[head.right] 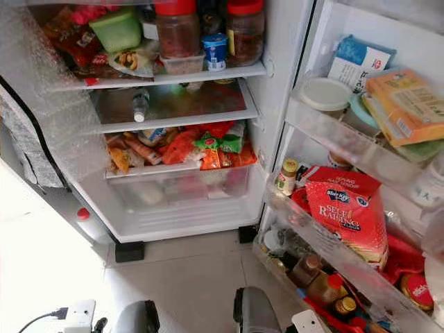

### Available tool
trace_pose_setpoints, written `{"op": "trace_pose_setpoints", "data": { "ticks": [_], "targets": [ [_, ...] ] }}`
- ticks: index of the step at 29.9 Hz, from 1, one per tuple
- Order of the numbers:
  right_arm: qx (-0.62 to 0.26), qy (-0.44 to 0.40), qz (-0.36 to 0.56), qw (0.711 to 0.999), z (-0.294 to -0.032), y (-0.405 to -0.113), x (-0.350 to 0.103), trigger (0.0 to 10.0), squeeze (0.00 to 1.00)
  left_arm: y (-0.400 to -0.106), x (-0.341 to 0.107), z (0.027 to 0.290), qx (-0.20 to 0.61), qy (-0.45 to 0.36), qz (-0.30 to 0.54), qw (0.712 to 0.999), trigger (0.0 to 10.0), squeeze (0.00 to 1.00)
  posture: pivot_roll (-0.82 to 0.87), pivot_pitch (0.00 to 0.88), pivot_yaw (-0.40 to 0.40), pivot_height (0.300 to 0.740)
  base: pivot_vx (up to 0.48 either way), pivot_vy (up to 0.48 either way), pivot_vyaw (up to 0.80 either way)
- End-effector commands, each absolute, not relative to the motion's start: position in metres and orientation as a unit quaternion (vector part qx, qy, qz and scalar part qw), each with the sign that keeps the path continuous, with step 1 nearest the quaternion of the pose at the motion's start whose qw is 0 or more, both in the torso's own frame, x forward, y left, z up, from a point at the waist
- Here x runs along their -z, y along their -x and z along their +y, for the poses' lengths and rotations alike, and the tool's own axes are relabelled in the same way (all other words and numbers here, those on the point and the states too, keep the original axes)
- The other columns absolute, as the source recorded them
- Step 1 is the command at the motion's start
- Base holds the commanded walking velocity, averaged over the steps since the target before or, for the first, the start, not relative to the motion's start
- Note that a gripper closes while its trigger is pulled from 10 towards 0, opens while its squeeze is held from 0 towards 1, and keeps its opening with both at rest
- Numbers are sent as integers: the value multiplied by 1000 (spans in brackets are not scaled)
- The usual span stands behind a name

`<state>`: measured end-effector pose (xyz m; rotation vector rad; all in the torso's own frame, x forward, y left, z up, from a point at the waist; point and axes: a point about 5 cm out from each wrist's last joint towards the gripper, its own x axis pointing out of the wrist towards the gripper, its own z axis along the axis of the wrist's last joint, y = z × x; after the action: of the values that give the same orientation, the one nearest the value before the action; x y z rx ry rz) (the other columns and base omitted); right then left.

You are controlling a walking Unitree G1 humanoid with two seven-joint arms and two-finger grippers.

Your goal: Restocking fridge

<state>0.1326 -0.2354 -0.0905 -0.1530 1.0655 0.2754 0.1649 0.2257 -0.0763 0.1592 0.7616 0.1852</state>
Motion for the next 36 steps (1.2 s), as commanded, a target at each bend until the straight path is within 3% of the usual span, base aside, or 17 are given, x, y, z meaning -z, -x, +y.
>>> {"op": "trace_pose_setpoints", "data": {
  "ticks": [1, 14, 26, 36],
  "targets": [
    [-147, 62, 503, 850, -227, -133, 92, 10000, 0, -162, 79, 223, -85, -79, 377, 919, 10000, 0, -70, 64, 10, 661, 0, 0, 0],
    [-148, 60, 501, 851, -226, -133, 92, 10000, 0, -163, 79, 221, -81, -78, 376, 920, 10000, 0, -72, 67, 12, 661, 0, 0, 0],
    [-150, 57, 500, 851, -225, -133, 92, 10000, 0, -164, 79, 217, -73, -76, 377, 920, 10000, 0, -70, 70, 16, 729, 0, 0, 0],
    [-149, 59, 504, 849, -225, -132, 92, 10000, 0, -163, 81, 215, -73, -70, 383, 918, 10000, 0, -75, 57, 17, 729, 0, 0, 0]
  ]
}}
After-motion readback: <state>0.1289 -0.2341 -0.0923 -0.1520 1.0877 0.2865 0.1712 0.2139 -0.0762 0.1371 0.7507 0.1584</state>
